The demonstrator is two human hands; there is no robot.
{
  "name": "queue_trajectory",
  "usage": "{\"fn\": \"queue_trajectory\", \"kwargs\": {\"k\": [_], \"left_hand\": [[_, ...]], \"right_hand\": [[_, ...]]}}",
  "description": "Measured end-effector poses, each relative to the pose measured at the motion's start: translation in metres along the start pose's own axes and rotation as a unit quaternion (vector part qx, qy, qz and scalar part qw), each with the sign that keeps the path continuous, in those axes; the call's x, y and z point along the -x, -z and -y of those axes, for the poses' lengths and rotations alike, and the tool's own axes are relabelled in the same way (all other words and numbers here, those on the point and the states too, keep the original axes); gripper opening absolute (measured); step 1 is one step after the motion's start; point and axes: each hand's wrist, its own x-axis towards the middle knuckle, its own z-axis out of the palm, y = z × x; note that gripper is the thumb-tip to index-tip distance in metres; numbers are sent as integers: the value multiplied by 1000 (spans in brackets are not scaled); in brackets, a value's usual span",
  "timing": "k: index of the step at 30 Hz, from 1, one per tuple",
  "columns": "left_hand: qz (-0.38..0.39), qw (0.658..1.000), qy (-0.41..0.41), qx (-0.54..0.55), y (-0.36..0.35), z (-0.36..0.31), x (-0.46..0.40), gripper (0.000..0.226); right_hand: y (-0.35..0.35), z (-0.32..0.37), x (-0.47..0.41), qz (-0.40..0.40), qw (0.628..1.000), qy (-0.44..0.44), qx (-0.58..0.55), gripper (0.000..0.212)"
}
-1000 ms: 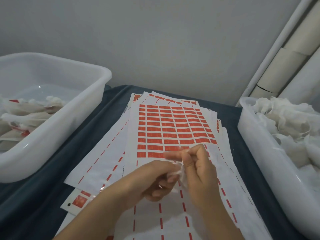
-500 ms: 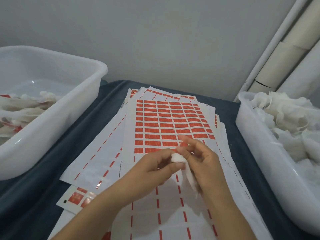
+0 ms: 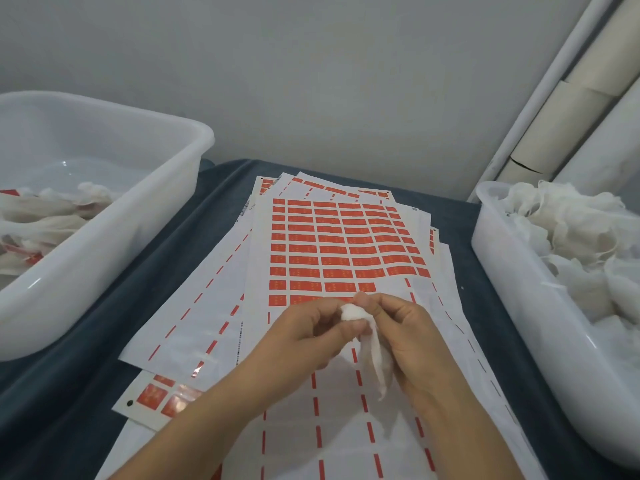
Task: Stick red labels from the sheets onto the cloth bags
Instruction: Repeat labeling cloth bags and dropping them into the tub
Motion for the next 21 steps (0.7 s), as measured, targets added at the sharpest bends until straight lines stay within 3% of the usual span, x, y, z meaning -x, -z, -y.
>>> {"fn": "queue_trajectory", "kwargs": {"k": [5,9,17,21], "left_hand": [[-47,999,10,7,2,-1,-2,22],[-63,998,17,0,7,-1,-4,8],[-27,1000,-16,2,8,-5,-2,3],[-72,996,-52,2,9,-8,-3,9]], "right_hand": [[3,1,3,20,999,-16,-33,27],[5,8,8,95,995,22,26,30],[8,5,6,32,999,22,26,20],[9,1,3,23,998,-33,-38,27]]}}
